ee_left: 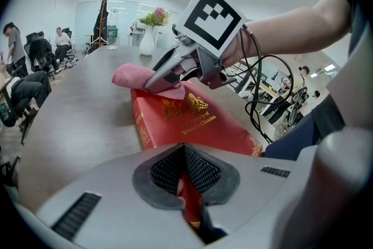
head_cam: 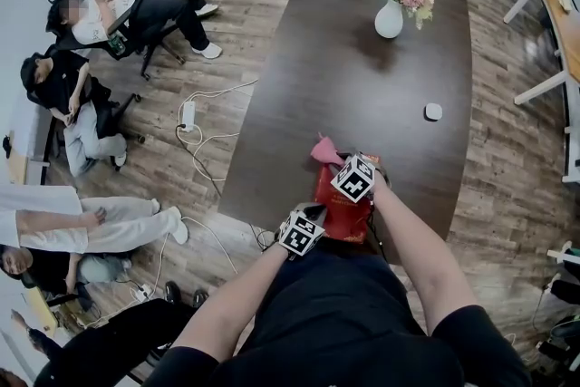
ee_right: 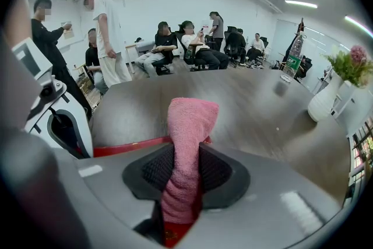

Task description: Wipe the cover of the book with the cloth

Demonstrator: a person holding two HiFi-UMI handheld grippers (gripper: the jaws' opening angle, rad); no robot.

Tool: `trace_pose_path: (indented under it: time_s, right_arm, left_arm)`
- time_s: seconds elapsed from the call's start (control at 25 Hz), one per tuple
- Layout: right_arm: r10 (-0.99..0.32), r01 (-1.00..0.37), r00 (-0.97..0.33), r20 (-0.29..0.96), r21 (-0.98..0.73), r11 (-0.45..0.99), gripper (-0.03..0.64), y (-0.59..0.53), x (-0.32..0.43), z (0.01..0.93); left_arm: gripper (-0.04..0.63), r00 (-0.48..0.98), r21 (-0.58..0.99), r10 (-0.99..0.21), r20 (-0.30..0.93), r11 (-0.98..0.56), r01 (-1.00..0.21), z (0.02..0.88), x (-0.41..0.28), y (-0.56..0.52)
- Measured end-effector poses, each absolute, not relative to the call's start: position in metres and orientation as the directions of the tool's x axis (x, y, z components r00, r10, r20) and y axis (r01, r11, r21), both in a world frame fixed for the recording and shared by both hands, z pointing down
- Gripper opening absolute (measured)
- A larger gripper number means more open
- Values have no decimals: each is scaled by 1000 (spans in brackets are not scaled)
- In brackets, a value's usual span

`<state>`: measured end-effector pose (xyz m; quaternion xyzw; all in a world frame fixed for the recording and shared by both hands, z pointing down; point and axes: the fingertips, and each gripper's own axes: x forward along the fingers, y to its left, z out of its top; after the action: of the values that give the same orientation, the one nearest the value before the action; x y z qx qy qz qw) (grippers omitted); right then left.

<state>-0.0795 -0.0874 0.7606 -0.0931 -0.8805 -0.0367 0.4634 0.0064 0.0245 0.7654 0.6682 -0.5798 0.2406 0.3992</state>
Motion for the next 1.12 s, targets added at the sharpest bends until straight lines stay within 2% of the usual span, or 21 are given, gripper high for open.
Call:
trace_pose_path:
  time_s: [1.12]
  right_arm:
    - [108, 176, -546, 831, -12, 984, 121, -101, -59, 761]
  left_arm:
    - [-5, 204, 245, -590, 781, -12, -970, 768, 5, 23]
